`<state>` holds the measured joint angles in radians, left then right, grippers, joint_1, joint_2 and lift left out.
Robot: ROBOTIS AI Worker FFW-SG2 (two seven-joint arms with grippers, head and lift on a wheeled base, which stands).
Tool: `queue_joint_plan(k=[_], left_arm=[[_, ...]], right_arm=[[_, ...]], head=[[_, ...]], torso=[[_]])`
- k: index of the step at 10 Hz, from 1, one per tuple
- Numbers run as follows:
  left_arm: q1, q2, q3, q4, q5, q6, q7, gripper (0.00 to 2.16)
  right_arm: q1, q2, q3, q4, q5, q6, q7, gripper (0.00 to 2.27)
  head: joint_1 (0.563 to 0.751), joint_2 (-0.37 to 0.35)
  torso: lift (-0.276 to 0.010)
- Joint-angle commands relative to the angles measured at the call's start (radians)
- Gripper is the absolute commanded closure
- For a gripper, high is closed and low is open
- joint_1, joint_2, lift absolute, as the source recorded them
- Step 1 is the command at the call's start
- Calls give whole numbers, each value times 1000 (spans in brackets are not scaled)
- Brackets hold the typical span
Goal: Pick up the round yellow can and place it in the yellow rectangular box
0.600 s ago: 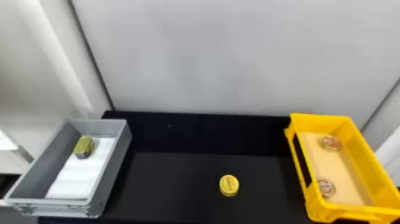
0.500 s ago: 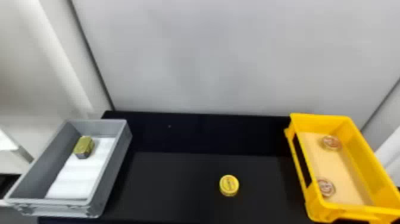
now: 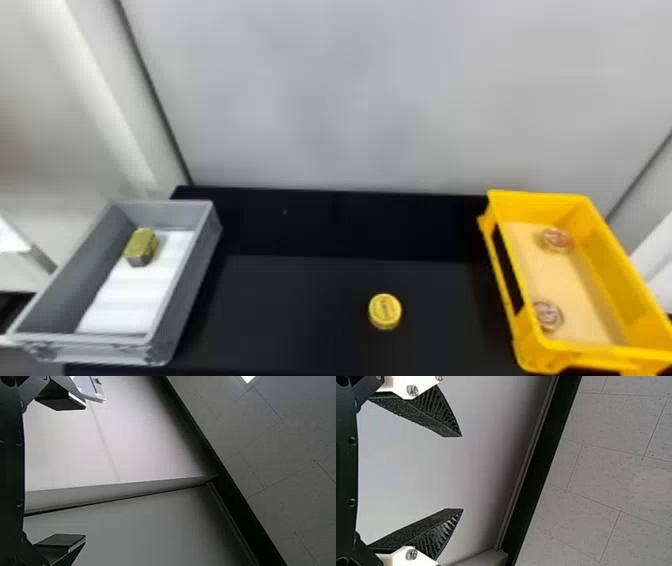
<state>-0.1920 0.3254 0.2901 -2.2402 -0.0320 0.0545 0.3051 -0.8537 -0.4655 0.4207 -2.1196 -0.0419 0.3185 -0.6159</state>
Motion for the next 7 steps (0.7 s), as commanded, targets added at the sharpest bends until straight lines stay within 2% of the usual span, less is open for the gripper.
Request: queue_joint_plan(k=[1, 3, 5, 6, 7], left_arm=[[2, 0, 0, 1, 0, -1, 0, 107], [0, 0, 0, 1, 0, 4, 0, 107], [2, 0, -5, 2, 0, 10, 0, 107], [2, 0, -6, 2, 1, 15, 0, 107], [-1, 0, -9, 2, 1, 16, 0, 107]], right_arm=[[-10, -2, 15, 4, 2, 15, -33, 124], [-8, -1, 21, 13, 10, 45, -42, 124], [16, 13, 0, 26, -41, 134, 28, 124], [31, 36, -11, 32, -78, 255, 65, 124], [38, 82, -63, 52, -148, 400, 113, 125]], head=[[694, 55], [694, 55], [694, 55], [694, 55], [694, 55]], torso=[[-3], [-3], [-3], [-3], [-3]])
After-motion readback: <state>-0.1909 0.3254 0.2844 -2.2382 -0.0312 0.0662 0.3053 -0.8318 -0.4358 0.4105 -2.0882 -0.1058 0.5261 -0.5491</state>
